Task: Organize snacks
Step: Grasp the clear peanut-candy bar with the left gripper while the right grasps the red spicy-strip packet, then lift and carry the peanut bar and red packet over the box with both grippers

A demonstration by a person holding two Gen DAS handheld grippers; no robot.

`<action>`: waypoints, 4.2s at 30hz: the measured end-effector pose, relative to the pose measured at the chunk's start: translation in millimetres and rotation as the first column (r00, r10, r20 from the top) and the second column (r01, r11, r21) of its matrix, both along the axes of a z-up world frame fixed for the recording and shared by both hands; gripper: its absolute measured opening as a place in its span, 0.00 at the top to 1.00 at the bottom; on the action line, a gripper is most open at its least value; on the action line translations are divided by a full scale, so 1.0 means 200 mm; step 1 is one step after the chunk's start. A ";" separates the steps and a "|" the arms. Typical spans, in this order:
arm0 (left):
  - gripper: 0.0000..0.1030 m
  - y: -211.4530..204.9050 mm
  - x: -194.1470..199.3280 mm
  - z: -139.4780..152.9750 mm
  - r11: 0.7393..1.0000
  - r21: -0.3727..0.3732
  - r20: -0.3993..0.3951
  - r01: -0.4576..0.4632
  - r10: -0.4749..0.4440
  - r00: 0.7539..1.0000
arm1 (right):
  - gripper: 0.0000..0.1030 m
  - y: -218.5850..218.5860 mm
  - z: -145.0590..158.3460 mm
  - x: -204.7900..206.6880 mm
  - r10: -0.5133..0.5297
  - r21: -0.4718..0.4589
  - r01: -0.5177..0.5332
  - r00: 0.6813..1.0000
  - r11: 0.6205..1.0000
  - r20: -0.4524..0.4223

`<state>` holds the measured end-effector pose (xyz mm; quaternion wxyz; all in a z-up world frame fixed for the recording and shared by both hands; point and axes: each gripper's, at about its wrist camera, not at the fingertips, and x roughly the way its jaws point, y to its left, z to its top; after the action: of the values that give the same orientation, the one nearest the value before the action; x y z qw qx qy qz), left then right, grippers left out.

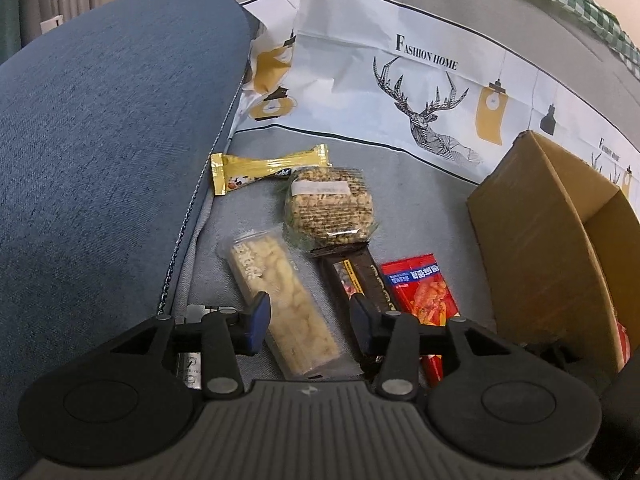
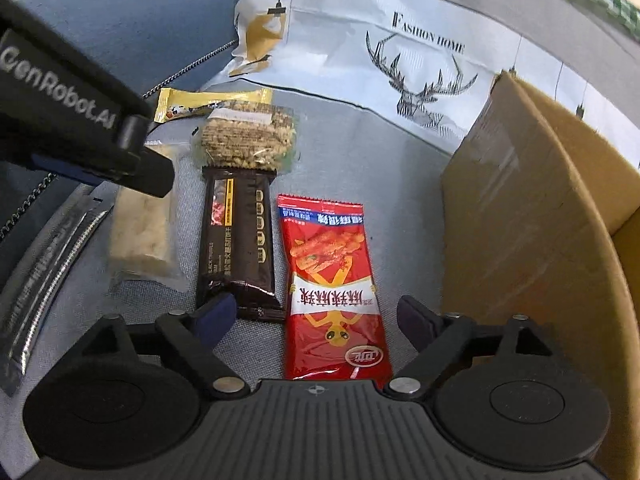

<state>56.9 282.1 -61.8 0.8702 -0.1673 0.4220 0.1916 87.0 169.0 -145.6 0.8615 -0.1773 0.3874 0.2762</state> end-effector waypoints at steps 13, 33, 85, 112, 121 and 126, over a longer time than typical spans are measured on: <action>0.53 0.01 0.01 -0.01 1.000 0.008 -0.010 -0.019 0.019 1.000 | 0.97 -0.02 0.05 -0.02 0.034 0.063 -0.033 0.999 0.997 -0.006; 0.51 0.01 0.01 -0.01 0.999 0.026 -0.017 -0.019 0.019 1.000 | 0.98 -0.02 0.05 -0.03 0.077 0.020 -0.077 0.997 0.997 0.005; 0.62 0.04 0.10 -0.14 0.999 0.035 -0.082 0.031 -0.028 0.996 | 0.53 -0.10 0.04 -0.02 0.004 0.112 0.019 0.980 0.993 -0.199; 0.62 -0.09 -0.10 0.04 0.994 0.049 0.003 0.092 -0.093 0.996 | 0.55 -0.16 0.25 -0.14 0.088 0.153 -0.080 0.995 0.985 -0.043; 0.62 -0.22 -0.20 0.27 0.993 0.120 0.175 0.015 -0.036 0.984 | 0.55 -0.37 0.50 -0.20 0.097 0.268 -0.127 0.987 0.955 0.124; 0.62 -0.28 -0.19 0.34 0.989 0.145 0.189 0.021 -0.048 0.981 | 0.54 -0.53 0.63 -0.22 0.103 0.308 -0.177 0.965 0.935 0.242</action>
<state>19.7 226.5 5.5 0.9198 -0.1151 0.3239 0.1891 42.8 62.6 -20.5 0.8947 -0.0889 0.2241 0.3761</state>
